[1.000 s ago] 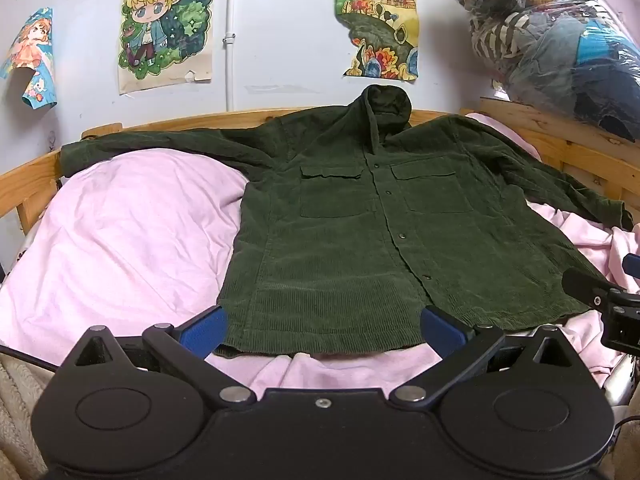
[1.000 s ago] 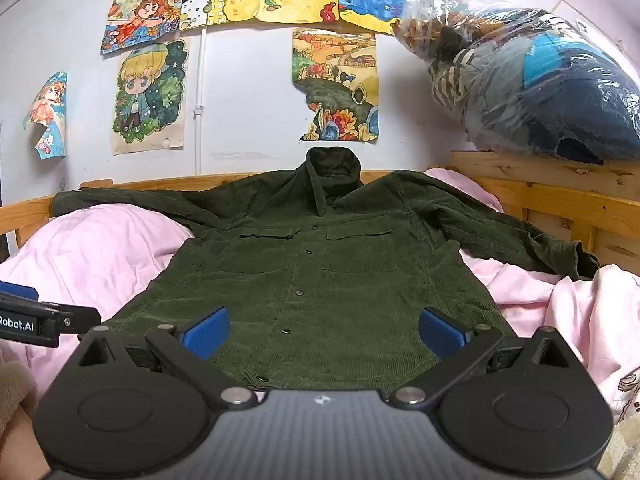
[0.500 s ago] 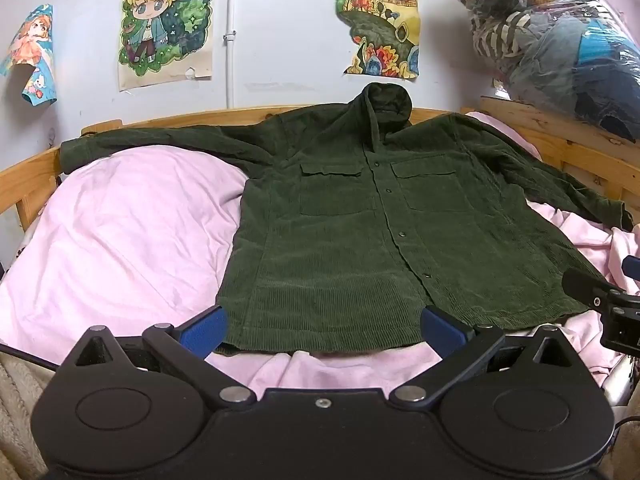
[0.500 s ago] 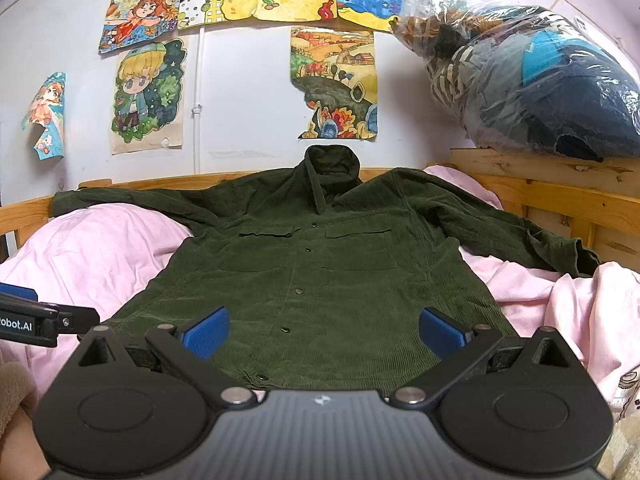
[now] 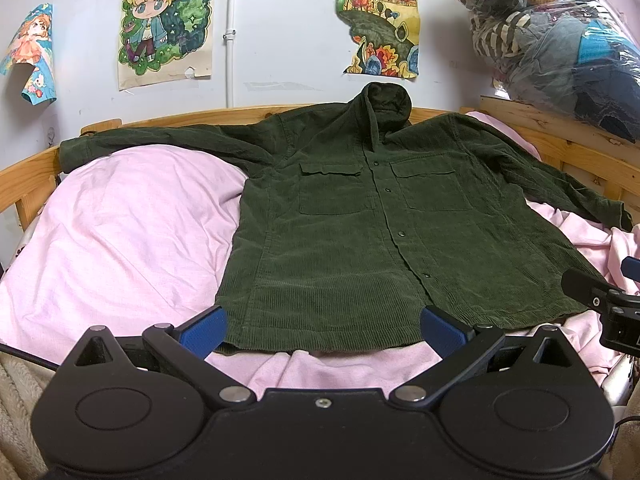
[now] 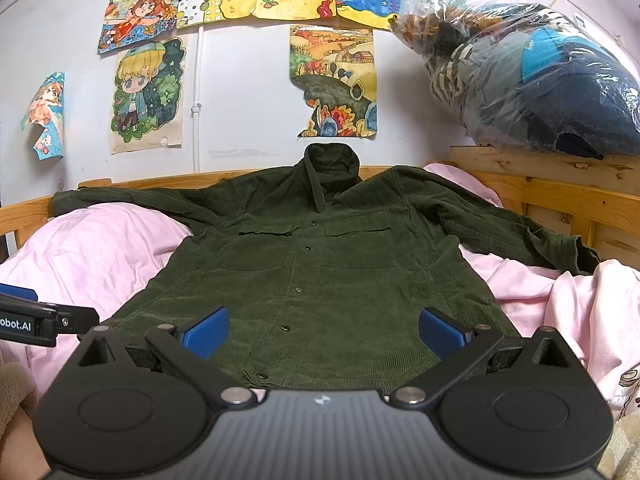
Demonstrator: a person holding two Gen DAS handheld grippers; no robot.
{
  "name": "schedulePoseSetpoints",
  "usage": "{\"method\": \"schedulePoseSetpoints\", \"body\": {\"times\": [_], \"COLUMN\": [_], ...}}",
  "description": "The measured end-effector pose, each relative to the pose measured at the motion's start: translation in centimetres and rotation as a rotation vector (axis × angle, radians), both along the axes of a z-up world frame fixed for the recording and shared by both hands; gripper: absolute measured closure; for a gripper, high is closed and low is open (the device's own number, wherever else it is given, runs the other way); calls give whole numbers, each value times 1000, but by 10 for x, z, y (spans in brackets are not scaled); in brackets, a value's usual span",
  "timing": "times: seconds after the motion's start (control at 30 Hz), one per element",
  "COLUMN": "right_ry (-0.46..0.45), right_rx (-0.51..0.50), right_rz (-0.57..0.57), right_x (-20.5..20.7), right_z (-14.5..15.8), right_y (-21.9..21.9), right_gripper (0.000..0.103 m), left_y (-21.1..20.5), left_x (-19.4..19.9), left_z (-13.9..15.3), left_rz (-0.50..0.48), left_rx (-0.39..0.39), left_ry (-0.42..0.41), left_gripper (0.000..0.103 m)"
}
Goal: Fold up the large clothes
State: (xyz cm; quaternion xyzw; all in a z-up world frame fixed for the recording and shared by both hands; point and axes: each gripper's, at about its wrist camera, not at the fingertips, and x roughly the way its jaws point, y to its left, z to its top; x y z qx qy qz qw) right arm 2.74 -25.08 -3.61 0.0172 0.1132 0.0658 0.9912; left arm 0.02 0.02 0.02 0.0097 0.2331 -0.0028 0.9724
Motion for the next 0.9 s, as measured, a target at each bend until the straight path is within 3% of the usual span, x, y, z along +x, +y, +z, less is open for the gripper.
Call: {"method": "schedulePoseSetpoints", "body": {"times": [0.9], "right_ry": [6], "right_rx": [3], "right_rz": [1], "right_x": [-1], "right_z": [9], "right_y": [-3], "right_gripper": [0], "left_y": [1], "left_x": [-1], "left_z": [-2], "left_rz": [3], "left_rx": [-6], "left_ry": [0], "left_gripper": [1]}}
